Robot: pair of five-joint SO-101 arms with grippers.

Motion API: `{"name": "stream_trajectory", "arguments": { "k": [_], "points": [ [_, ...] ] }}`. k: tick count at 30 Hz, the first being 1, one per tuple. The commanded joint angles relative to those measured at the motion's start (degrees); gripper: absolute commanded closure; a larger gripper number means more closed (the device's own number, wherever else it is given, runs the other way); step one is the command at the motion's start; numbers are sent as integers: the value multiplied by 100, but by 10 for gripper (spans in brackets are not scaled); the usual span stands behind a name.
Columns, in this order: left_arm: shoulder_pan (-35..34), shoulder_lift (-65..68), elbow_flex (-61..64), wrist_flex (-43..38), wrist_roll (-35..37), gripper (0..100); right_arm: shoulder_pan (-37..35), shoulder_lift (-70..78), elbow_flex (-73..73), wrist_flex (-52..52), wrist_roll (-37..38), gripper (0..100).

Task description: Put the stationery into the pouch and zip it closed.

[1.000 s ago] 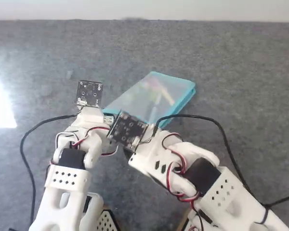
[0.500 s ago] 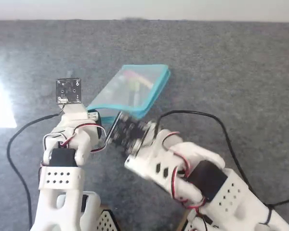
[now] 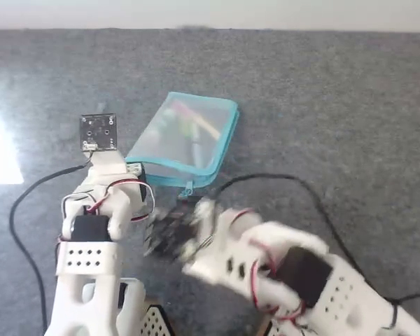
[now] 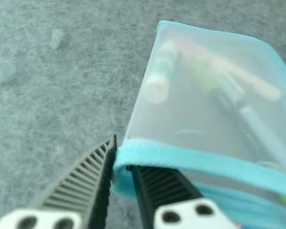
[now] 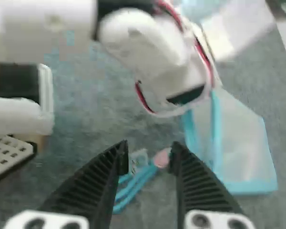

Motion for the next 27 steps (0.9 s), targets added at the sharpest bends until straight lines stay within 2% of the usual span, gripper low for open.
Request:
{"name": "stream_trajectory", "arguments": {
  "k": [1,4,10,18,27],
  "points": [
    [-114,-26,-365,53,-62,991,1490,-330,299,-207,835,721],
    [-105,-26,-365,53,-62,991,1921,-497,782,-664,1284,719],
    [-105,-26,-365,53,-62,991,1947,-215,1609,-1420,1477,679],
    [-105,9,-418,44,-62,991,1569,699,1688,-2141,1486,651],
    [-105,9,-418,53,-62,991,1780,1930,1363,-2730,1556,652]
  ]
}}
